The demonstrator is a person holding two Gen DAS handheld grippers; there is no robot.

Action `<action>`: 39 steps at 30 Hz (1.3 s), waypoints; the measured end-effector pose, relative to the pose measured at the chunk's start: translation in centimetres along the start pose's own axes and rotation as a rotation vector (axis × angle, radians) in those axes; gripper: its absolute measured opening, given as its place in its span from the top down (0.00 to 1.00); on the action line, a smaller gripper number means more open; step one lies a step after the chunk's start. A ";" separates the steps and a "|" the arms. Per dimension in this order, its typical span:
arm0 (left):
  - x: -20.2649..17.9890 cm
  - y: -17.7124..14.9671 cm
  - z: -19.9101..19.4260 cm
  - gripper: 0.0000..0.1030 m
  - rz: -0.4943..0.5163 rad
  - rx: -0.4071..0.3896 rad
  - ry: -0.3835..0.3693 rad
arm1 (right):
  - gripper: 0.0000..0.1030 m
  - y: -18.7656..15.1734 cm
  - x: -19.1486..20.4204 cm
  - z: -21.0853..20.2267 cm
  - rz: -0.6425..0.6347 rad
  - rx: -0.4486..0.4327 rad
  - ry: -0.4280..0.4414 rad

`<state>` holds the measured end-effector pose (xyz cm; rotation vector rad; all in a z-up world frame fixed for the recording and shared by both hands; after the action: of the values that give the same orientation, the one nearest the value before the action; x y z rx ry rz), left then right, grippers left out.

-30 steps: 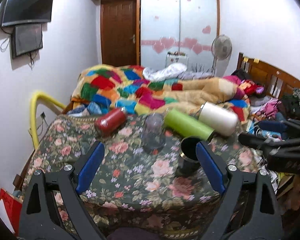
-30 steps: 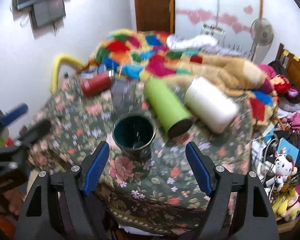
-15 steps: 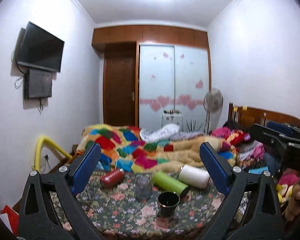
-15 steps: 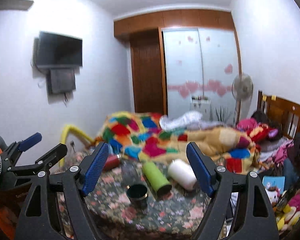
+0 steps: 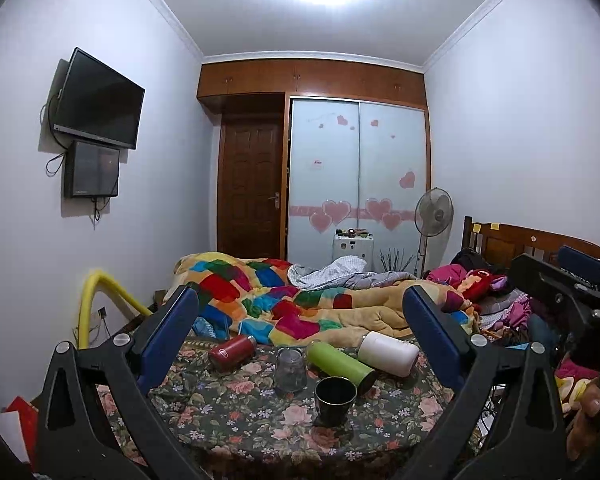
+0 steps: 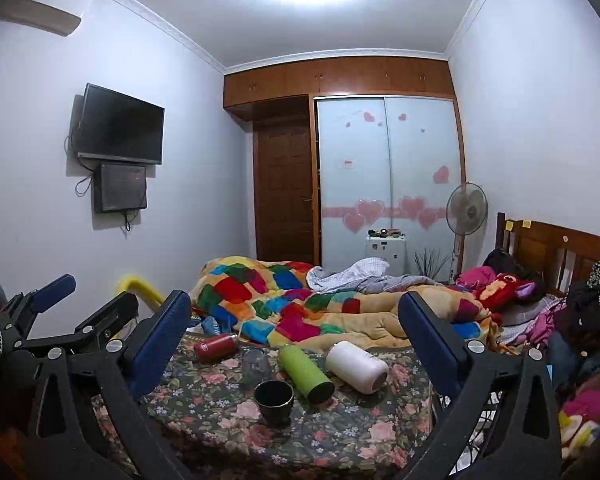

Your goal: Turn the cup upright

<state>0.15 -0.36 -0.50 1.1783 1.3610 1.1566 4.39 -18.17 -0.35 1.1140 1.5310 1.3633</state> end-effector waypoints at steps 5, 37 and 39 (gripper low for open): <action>0.0 -0.2 -0.2 0.00 0.004 0.005 0.002 | 0.00 -0.4 -0.1 -0.7 -0.006 0.011 0.004; -0.2 -1.0 0.7 0.00 0.009 0.044 0.003 | 0.00 -0.9 -0.3 -1.1 -0.002 0.051 0.020; -0.2 -1.0 0.7 0.00 0.009 0.045 0.003 | 0.00 -0.8 -0.3 -1.1 -0.002 0.050 0.020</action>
<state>0.80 -0.63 -1.50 1.2164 1.3918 1.1392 3.32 -18.86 -1.06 1.1324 1.5880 1.3454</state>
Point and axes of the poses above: each gripper's, at about its wrist camera, not at the fingertips, and z roughly the way its jaws point, x to its left, y to its top, the point moved 5 cm from there along z, roughly the way its jaws point, and after that the axes turned 2 degrees about -z, right-handed, at the moved point
